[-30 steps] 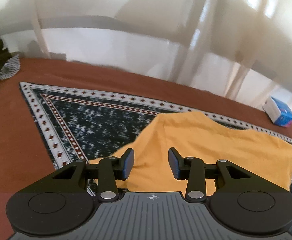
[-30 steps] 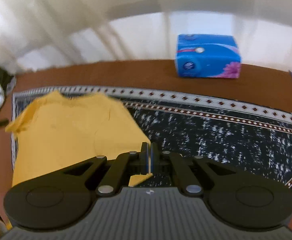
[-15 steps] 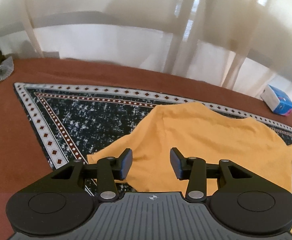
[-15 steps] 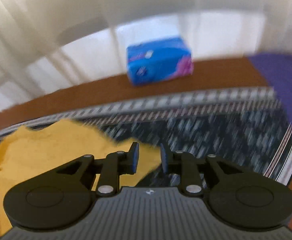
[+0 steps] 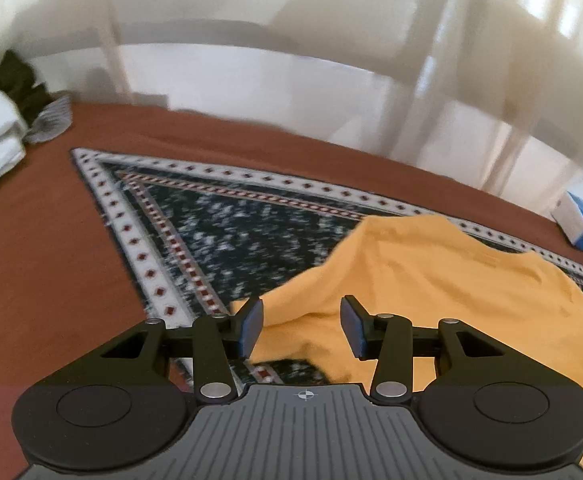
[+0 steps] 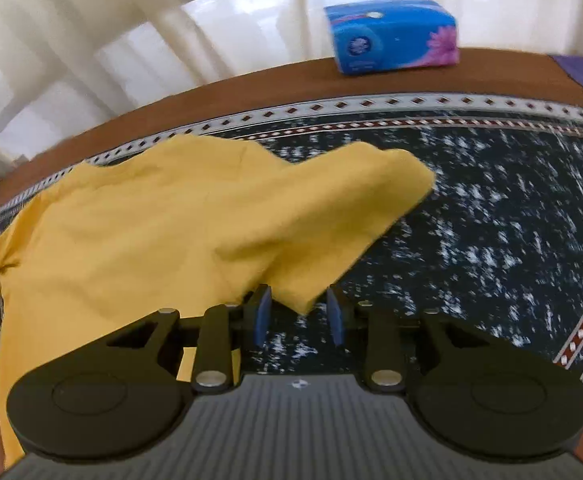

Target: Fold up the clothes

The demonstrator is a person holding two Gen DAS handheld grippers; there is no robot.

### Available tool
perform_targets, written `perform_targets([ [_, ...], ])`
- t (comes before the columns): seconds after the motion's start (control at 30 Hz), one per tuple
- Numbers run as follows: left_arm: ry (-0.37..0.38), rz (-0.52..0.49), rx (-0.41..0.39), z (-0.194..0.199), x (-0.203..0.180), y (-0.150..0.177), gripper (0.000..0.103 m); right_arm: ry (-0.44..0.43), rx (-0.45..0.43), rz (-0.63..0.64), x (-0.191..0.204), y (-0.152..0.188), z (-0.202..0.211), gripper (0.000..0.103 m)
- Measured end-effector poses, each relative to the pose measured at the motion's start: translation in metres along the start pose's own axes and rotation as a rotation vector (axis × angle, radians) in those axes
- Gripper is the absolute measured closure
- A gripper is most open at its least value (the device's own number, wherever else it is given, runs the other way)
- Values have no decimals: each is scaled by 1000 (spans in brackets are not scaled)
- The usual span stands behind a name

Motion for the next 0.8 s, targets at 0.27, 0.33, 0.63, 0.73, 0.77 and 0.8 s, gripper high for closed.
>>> perform_targets([
  [0.27,-32,60,21,2,31,18,44,2,-23,-4,-4,6,29,97],
  [0.33,-35,66,28,2,36,22,44,6,-22,-12,-9,10,37,97],
  [0.63,-54,-24,58,-11,35,29,44,29,52,-54,-31,42,37,98],
  [0.73,-33,-36,74,-16,32,29,44,74,78,-64,-36,49,34,95],
  [0.77,-22,-39,78,-18,30,28,44,100,66,-62,-37,50,37,91],
  [0.8,-10,-39,81,-21,28,28,44,114,54,-55,-37,50,41,90],
])
Point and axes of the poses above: each gripper's, at about its wrist camera, not at the fingertips, and z roughly against the way its jaws point, x to its left, y to its underside, the point moved 8 cm from there along -z, roughly the way its jaws point, and after that the axes turned 12 degrees about x, right-handed, at the moved point
